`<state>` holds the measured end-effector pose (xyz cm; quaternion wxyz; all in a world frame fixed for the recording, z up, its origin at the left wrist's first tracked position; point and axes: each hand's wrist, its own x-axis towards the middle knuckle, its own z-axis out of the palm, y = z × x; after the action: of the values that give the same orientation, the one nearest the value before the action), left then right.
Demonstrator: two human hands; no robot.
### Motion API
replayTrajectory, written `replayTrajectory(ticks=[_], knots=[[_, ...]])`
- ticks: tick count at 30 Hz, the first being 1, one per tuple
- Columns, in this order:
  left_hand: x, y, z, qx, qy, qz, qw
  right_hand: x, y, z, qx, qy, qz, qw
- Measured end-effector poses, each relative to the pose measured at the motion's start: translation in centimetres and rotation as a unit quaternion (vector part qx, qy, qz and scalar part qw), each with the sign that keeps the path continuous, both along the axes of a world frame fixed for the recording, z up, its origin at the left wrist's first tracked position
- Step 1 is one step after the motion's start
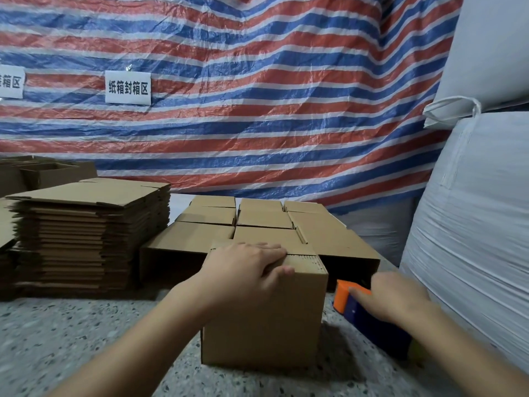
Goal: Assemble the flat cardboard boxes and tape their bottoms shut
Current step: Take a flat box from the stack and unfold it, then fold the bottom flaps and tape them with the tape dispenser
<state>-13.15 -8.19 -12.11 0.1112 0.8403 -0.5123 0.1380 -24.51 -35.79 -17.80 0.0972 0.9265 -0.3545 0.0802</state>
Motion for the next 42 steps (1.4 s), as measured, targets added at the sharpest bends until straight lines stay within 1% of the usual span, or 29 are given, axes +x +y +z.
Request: replayTrajectory(ticks=[2, 4, 6, 9, 11, 18, 20, 22, 25, 27, 29, 30, 32, 33, 34, 36, 38, 40, 42], knots=[[0.0, 0.0, -0.1, -0.004, -0.002, 0.000, 1.000, -0.3, -0.3, -1.3, 0.006, -0.002, -0.011, 1.000], [0.0, 0.0, -0.1, -0.006, -0.002, -0.001, 1.000, -0.5, -0.1, -2.1, -0.005, -0.023, -0.017, 1.000], [0.1, 0.0, -0.1, -0.005, -0.003, -0.002, 1.000, -0.6, 0.2, -2.2, -0.019, -0.025, -0.024, 0.999], [0.2, -0.1, -0.3, -0.006, -0.012, 0.001, 1.000, -0.9, 0.3, -2.8, 0.018, -0.007, -0.028, 0.999], [0.2, -0.1, -0.3, -0.006, -0.017, 0.004, 1.000, -1.1, 0.4, -3.4, 0.025, -0.010, -0.016, 1.000], [0.3, -0.2, -0.3, -0.004, -0.015, 0.004, 1.000, -1.2, 0.5, -4.5, 0.012, -0.064, -0.011, 0.998], [0.2, -0.2, -0.3, -0.012, -0.007, -0.001, 1.000, -1.2, 0.4, -4.1, 0.030, -0.107, 0.004, 0.994], [0.1, -0.1, -0.1, -0.029, 0.017, -0.010, 0.999, -1.1, 0.4, -2.0, 0.073, -0.192, 0.040, 0.978], [0.1, 0.0, 0.1, -0.029, 0.047, -0.010, 0.998, -0.6, 0.7, 3.4, 0.145, -0.310, 0.079, 0.936], [0.0, 0.1, 0.3, -0.018, 0.064, -0.003, 0.998, -0.1, 1.5, 7.5, 0.212, -0.378, 0.107, 0.895], [-0.2, 0.3, 0.4, -0.014, 0.084, 0.001, 0.996, 0.3, 3.0, 11.4, 0.293, -0.415, 0.143, 0.849], [-0.3, 0.4, 0.4, -0.015, 0.094, 0.003, 0.995, 0.5, 3.9, 13.1, 0.341, -0.414, 0.164, 0.828], [-0.4, 0.5, 0.7, -0.016, 0.116, 0.007, 0.993, 1.2, 5.6, 15.6, 0.444, -0.384, 0.209, 0.783], [-0.4, 0.6, 0.9, -0.014, 0.128, 0.007, 0.992, 1.6, 6.4, 16.4, 0.486, -0.358, 0.228, 0.764], [-0.5, 0.7, 1.1, -0.013, 0.137, 0.005, 0.990, 2.0, 7.1, 16.9, 0.514, -0.330, 0.244, 0.753], [-0.5, 1.0, 1.5, -0.018, 0.164, -0.004, 0.986, 2.7, 8.2, 17.1, 0.528, -0.282, 0.260, 0.758], [-0.5, 1.3, 2.0, -0.035, 0.215, -0.015, 0.976, 3.3, 8.7, 16.7, 0.532, -0.255, 0.257, 0.766], [0.0, 1.7, 2.3, -0.060, 0.273, -0.029, 0.960, 3.8, 8.7, 16.1, 0.549, -0.246, 0.242, 0.761], [0.6, 1.9, 2.5, -0.108, 0.327, -0.038, 0.938, 4.0, 8.6, 15.7, 0.570, -0.231, 0.228, 0.755]])
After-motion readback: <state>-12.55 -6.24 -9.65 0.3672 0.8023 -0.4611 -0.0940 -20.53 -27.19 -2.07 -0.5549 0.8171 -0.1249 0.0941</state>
